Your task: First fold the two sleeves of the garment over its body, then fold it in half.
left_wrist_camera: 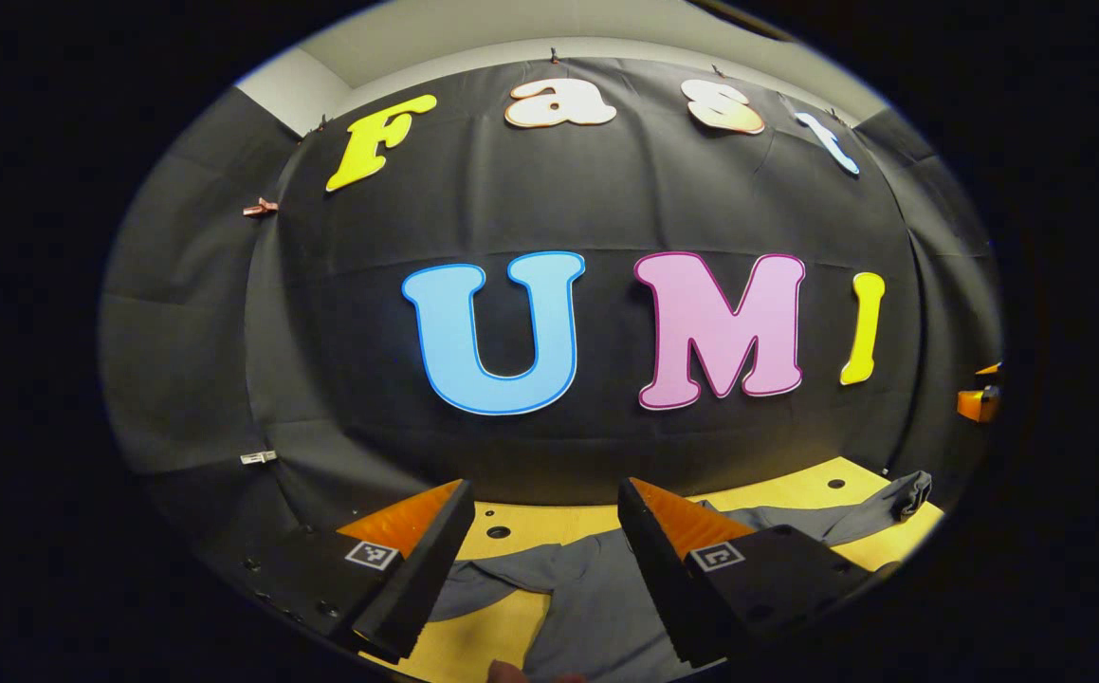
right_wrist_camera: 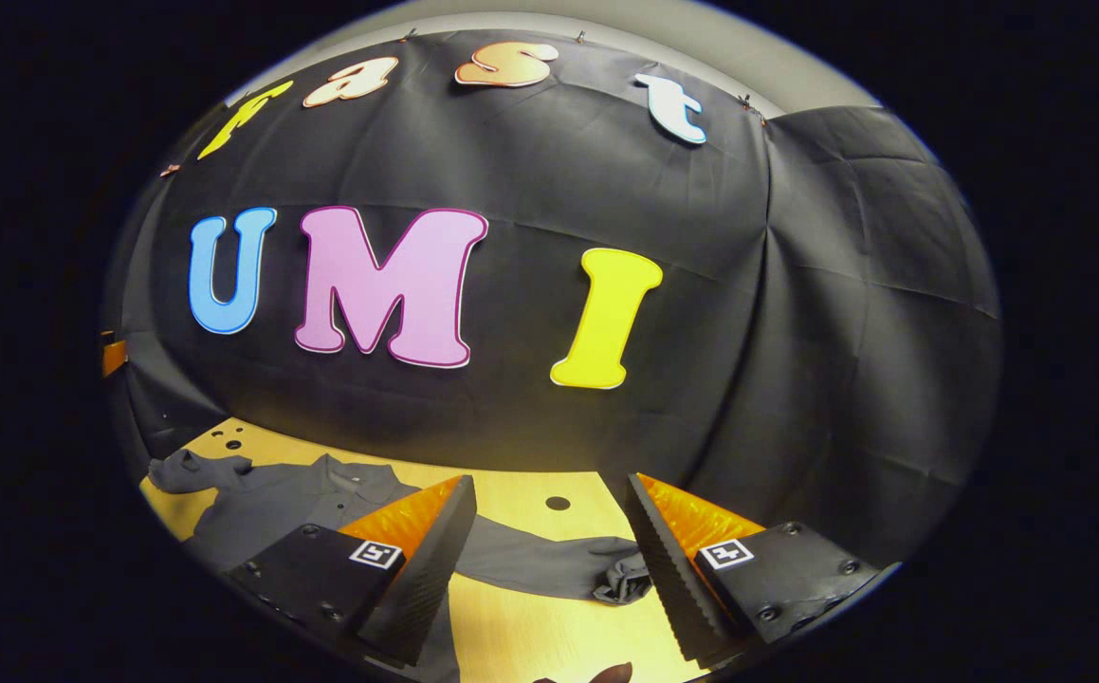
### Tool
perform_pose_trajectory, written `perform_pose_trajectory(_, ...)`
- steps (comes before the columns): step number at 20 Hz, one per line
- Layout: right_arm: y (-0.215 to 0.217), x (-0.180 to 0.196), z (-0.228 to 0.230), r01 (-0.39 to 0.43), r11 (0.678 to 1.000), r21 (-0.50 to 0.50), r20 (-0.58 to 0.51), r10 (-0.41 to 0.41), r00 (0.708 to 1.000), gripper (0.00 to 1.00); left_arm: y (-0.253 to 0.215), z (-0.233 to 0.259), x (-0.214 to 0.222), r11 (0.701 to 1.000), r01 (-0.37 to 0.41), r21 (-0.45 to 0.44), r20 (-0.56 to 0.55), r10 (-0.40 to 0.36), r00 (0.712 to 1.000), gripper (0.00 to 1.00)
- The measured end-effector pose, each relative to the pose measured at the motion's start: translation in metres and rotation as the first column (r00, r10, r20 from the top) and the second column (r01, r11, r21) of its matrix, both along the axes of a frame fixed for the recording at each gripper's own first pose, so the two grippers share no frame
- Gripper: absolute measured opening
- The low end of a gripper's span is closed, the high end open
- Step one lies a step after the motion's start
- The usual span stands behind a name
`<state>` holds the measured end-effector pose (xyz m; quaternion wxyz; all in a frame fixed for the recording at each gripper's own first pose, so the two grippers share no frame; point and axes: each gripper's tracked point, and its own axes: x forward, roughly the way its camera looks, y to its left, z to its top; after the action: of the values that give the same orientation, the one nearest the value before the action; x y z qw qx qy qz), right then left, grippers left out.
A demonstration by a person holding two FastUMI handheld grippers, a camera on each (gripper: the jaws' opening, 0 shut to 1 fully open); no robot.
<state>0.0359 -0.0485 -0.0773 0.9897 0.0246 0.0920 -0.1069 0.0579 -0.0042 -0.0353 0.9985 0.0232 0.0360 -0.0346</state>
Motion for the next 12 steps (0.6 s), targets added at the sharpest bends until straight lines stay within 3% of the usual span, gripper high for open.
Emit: perform_pose_trajectory(12, 0.012, 0.003, 0.005, -0.036, 0.999, -0.016, 0.011, 0.036, 0.999, 0.98, 0.001, -0.007, 0.002, 1.0, -0.026, 0.0, -0.006, 0.026, 1.0, 0.96)
